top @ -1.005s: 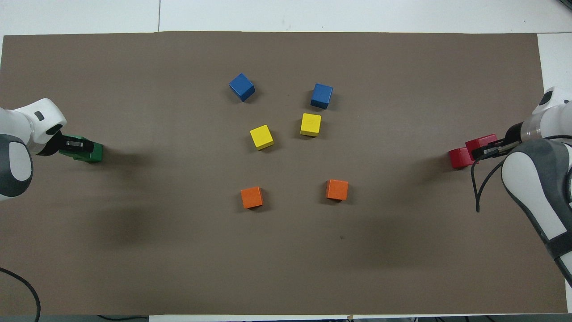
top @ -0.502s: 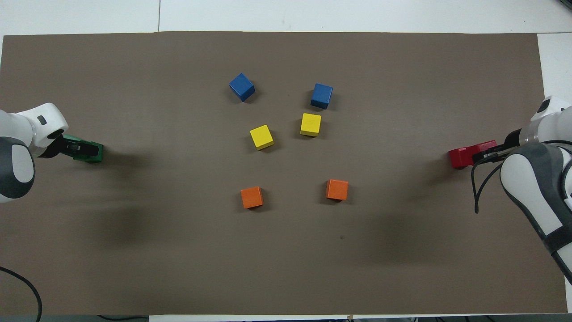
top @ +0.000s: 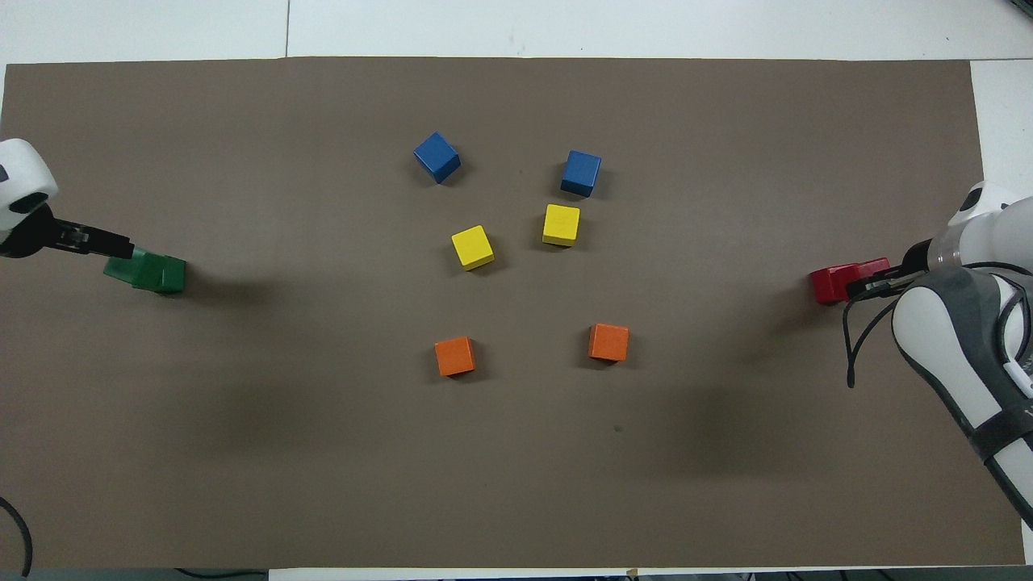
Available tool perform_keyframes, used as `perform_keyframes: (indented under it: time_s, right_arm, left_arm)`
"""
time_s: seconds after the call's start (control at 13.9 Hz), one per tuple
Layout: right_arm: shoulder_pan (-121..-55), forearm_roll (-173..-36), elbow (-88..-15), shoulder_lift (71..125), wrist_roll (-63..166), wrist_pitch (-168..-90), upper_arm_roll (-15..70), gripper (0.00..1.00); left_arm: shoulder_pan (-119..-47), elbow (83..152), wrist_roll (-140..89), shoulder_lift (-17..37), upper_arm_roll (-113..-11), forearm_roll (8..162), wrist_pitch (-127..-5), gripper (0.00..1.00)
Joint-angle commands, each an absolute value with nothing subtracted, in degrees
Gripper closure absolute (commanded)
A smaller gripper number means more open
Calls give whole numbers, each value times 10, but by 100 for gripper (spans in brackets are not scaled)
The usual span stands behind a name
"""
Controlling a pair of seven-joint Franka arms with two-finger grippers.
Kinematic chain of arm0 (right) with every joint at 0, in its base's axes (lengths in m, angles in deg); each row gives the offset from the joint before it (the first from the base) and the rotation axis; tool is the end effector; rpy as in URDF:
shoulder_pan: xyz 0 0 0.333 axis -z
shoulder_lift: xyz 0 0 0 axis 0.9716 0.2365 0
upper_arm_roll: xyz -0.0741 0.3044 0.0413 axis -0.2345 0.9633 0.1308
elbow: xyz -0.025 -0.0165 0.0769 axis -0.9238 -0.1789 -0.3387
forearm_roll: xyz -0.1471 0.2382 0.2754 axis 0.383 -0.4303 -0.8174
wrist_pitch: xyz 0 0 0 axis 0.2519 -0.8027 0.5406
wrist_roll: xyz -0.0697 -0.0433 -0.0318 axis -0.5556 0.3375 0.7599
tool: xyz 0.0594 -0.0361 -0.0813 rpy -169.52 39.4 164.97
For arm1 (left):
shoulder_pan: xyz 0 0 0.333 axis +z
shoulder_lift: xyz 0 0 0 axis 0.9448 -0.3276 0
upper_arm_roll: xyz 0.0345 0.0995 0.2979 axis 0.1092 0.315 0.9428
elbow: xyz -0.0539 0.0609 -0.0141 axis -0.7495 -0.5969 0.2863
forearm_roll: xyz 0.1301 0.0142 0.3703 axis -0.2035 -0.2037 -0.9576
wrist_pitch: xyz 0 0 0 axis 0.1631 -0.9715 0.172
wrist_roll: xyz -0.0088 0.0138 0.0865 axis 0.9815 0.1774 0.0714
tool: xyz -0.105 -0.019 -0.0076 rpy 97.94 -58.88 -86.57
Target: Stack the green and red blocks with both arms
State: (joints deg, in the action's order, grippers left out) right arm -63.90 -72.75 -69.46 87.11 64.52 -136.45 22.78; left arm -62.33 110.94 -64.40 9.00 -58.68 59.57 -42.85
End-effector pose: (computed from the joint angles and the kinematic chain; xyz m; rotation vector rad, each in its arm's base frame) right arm 0.5426 -0.0931 0.3704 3.1157 0.3264 -0.0510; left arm 0.6087 0.0965 0.4509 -3.1044 0.3966 -0.0553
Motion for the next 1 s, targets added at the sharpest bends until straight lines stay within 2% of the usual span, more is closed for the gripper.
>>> perform_keyframes:
  time_s: [0.0, 0.22, 0.43, 0.93]
  right_arm:
    - [-636, -729, -706, 865, 618, -1376, 235, 100]
    - [-643, -728, -708, 865, 597, -1379, 236, 100]
    - [-642, -728, -707, 870, 590, -1380, 236, 100]
    - [-633, -729, -708, 871, 589, -1387, 236, 100]
  left_arm:
    - [-626, 1093, -631, 141, -586, 595, -381, 0]
    - [-628, 1093, -558, 201, -588, 594, -321, 0]
    - [-631, 1090, -492, 235, -600, 594, -264, 0]
    - [-656, 1060, -390, 240, -633, 597, -187, 0]
